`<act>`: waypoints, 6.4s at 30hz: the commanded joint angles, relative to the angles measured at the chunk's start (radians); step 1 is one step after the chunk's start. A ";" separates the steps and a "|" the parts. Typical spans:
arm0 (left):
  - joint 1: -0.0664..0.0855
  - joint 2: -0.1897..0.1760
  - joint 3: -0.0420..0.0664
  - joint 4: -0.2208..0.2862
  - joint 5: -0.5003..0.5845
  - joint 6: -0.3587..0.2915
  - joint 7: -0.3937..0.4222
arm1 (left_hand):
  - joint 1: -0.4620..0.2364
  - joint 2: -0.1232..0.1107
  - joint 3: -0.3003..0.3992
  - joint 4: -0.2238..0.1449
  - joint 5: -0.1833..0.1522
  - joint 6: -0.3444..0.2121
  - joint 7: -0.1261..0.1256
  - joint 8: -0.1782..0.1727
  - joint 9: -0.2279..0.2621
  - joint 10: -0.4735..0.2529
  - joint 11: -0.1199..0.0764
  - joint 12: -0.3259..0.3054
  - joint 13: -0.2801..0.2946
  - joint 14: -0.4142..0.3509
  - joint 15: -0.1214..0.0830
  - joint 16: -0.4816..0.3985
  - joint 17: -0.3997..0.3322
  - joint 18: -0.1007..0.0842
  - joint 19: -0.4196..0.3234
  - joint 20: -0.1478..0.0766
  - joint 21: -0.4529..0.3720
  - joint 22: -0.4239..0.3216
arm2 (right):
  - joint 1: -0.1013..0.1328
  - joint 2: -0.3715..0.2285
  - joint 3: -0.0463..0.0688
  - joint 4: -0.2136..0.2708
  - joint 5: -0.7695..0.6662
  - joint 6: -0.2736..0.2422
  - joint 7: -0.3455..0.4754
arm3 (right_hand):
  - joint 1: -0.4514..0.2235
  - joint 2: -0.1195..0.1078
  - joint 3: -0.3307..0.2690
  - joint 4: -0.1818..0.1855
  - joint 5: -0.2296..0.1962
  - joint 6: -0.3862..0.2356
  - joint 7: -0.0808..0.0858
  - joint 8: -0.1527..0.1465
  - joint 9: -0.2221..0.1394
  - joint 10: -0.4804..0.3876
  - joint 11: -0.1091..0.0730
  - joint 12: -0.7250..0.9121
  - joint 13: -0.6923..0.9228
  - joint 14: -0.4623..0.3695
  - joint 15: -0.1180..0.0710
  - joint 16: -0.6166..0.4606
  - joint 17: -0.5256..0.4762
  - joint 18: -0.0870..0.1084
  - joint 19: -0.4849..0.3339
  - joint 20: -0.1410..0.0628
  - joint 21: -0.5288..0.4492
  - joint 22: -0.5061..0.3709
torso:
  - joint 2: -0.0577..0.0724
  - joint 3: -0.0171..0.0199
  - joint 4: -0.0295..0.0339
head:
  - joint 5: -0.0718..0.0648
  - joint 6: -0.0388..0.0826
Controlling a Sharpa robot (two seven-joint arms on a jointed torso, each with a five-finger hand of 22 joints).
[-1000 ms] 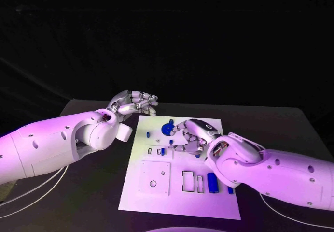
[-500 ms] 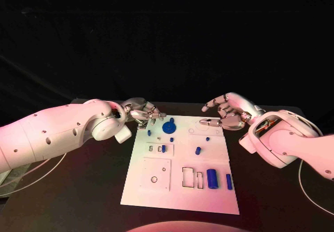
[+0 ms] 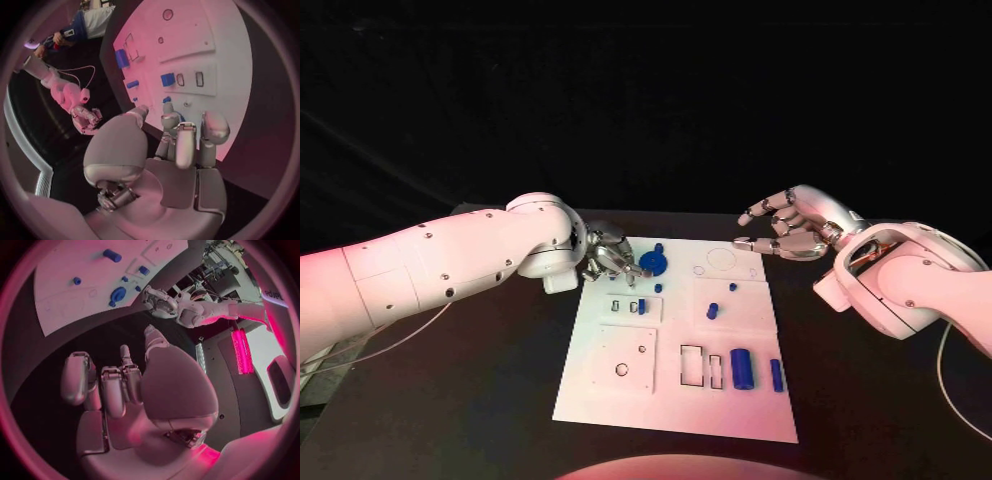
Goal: Assemble the parts on the task board
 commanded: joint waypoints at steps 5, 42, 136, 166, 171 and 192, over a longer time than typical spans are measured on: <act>0.014 0.038 -0.011 -0.019 -0.110 0.096 -0.080 | -0.016 -0.001 -0.010 -0.001 -0.009 -0.011 -0.001 0.007 0.007 -0.006 -0.003 0.002 -0.002 0.046 -0.006 0.003 0.032 -0.011 0.005 -0.003 0.005 0.003 | 0.001 0.011 0.000 -0.011 0.014 0.026 -0.017 | -0.007 0.001 -0.009 0.002 0.003 0.008 -0.003 0.007 0.002 -0.002 0.002 -0.007 0.124 0.075 0.005 -0.003 0.117 0.012 -0.005 -0.001 -0.006 -0.003 | 0.002 -0.0009 0.0000 | 0.003 -0.009; 0.010 0.115 -0.035 -0.064 -0.105 0.177 -0.096 | -0.056 0.016 -0.033 -0.002 -0.018 -0.022 -0.003 0.023 0.035 -0.038 -0.004 -0.020 -0.045 0.042 -0.007 -0.001 0.022 -0.011 0.001 -0.003 0.004 0.002 | -0.001 0.033 0.000 -0.024 0.013 0.012 -0.032 | -0.008 0.009 -0.033 0.002 0.005 0.004 -0.004 0.010 0.005 -0.038 0.000 -0.056 0.078 0.060 0.003 -0.024 0.056 0.027 -0.043 -0.003 -0.075 -0.054 | 0.003 -0.0011 0.0004 | 0.001 -0.024; -0.047 -0.038 -0.037 0.114 -0.110 -0.195 -0.065 | 0.012 -0.101 0.787 -0.261 0.020 -0.001 -0.020 0.066 0.175 0.027 -0.026 0.000 -0.041 0.046 -0.027 0.008 0.028 -0.021 0.034 -0.019 0.050 0.079 | -0.011 0.044 -0.004 -0.050 0.005 0.018 -0.036 | 0.001 0.020 -0.032 0.001 0.005 0.007 -0.007 0.016 0.008 -0.036 -0.002 -0.057 0.077 0.061 0.000 -0.026 0.057 0.026 -0.039 -0.005 -0.077 -0.053 | 0.004 -0.0003 0.0050 | 0.010 -0.031; -0.087 -0.035 -0.041 0.136 -0.199 -0.187 -0.089 | -0.048 -0.136 0.823 -0.301 0.170 0.043 -0.038 0.074 0.185 0.090 -0.044 0.037 0.024 0.047 -0.044 0.007 0.030 -0.029 0.062 -0.035 0.074 0.122 | -0.018 0.042 -0.004 -0.051 0.005 0.020 -0.041 | 0.001 0.021 -0.033 0.002 0.005 0.007 -0.007 0.016 0.008 -0.035 -0.003 -0.056 0.078 0.062 0.000 -0.026 0.057 0.026 -0.039 -0.006 -0.078 -0.054 | 0.005 0.0000 0.0003 | 0.014 -0.039; -0.088 -0.035 -0.041 0.133 -0.201 -0.177 -0.090 | -0.048 -0.136 0.823 -0.301 0.172 0.043 -0.039 0.075 0.185 0.090 -0.044 0.037 0.025 0.047 -0.044 0.007 0.029 -0.029 0.063 -0.035 0.075 0.123 | -0.018 0.042 -0.004 -0.051 0.004 0.022 -0.044 | 0.001 0.021 -0.033 0.002 0.004 0.006 -0.007 0.016 0.008 -0.036 -0.003 -0.058 0.076 0.061 0.000 -0.027 0.055 0.027 -0.040 -0.006 -0.080 -0.055 | 0.006 -0.0002 0.0003 | 0.013 -0.040; -0.091 -0.018 -0.042 0.112 -0.213 -0.130 -0.094 | -0.050 -0.137 0.822 -0.302 0.176 0.044 -0.039 0.075 0.185 0.091 -0.044 0.037 0.025 0.047 -0.044 0.007 0.029 -0.030 0.064 -0.036 0.076 0.126 | -0.020 0.044 -0.004 -0.053 0.004 0.031 -0.051 | -0.004 0.022 -0.036 0.003 0.004 0.006 -0.007 0.017 0.008 -0.036 -0.003 -0.058 0.076 0.061 -0.001 -0.028 0.054 0.027 -0.041 -0.006 -0.084 -0.057 | 0.005 -0.0004 0.0004 | 0.012 -0.042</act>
